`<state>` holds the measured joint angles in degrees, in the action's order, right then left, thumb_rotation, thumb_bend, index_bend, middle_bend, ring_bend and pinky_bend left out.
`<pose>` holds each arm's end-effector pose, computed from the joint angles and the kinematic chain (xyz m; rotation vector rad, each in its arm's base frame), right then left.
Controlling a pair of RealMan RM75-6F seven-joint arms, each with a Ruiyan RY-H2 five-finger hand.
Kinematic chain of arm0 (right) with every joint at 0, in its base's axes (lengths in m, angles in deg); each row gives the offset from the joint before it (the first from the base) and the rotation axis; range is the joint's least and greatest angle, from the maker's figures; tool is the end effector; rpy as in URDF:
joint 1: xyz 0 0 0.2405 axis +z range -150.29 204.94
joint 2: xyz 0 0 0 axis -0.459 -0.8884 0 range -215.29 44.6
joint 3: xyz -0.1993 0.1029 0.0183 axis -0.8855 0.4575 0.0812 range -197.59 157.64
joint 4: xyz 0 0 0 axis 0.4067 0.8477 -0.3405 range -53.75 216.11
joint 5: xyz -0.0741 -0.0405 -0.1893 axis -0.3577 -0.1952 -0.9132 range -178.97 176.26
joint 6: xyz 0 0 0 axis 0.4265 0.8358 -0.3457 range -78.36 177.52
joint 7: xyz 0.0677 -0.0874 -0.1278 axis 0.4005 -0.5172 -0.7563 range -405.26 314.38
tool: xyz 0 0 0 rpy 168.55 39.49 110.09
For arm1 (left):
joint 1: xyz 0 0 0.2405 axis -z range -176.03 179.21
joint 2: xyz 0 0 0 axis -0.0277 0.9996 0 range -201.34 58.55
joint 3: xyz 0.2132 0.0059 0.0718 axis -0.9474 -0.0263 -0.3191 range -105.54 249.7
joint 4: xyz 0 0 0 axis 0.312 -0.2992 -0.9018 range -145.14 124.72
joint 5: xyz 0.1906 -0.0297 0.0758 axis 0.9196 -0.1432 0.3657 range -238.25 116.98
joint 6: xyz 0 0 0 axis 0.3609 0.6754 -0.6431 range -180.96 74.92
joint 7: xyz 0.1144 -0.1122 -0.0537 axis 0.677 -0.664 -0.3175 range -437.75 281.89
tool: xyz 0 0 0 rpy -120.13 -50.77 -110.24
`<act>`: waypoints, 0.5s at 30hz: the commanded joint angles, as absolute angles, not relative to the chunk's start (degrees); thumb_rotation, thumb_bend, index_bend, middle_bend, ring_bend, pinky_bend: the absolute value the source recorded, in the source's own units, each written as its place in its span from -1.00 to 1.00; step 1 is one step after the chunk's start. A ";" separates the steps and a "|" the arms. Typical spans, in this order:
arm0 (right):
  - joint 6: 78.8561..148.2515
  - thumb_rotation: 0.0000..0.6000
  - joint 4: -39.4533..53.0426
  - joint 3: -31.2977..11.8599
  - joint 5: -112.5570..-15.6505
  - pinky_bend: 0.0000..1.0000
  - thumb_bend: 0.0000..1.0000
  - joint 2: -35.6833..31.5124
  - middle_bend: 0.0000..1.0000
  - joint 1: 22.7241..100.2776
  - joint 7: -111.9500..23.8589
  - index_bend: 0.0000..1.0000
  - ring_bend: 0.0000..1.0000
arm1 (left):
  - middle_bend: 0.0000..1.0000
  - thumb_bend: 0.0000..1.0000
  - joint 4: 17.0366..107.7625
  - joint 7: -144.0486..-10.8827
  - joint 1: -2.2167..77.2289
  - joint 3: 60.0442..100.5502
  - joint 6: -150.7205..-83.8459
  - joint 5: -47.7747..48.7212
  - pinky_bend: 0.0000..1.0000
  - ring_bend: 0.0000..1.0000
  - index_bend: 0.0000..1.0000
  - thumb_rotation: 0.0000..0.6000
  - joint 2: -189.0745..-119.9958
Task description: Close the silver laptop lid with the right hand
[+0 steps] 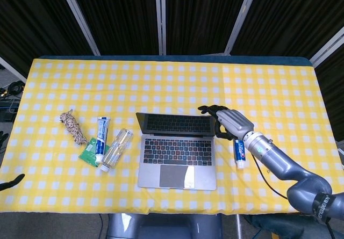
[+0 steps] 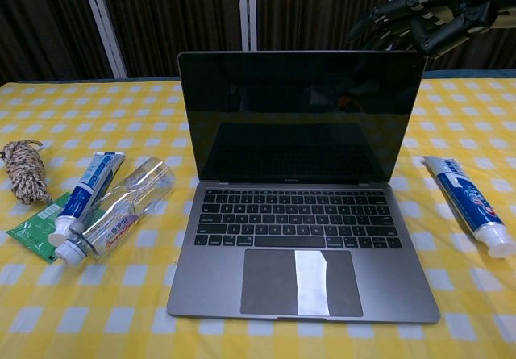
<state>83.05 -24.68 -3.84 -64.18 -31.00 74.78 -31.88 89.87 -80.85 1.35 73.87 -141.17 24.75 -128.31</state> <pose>-0.0863 -0.3543 0.0882 1.9125 -1.3943 1.0035 -0.2820 0.1737 0.1773 -1.2869 -0.9759 -0.9031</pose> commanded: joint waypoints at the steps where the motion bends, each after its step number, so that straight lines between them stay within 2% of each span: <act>1: 82.94 1.00 -25.45 -4.05 -63.71 -0.66 1.00 -31.38 -0.54 74.99 -32.14 -0.64 -0.68 | -1.00 -1.00 89.90 -80.77 1.36 73.82 -141.16 24.79 -1.00 -1.00 -1.00 1.00 -128.36; 15: 81.43 1.00 -30.40 -5.30 -68.65 -0.63 1.00 -34.13 -0.50 73.74 -30.69 -0.54 -0.64 | -1.00 -1.00 89.95 -80.35 1.45 73.82 -141.32 24.93 -1.00 -1.00 -1.00 1.00 -128.57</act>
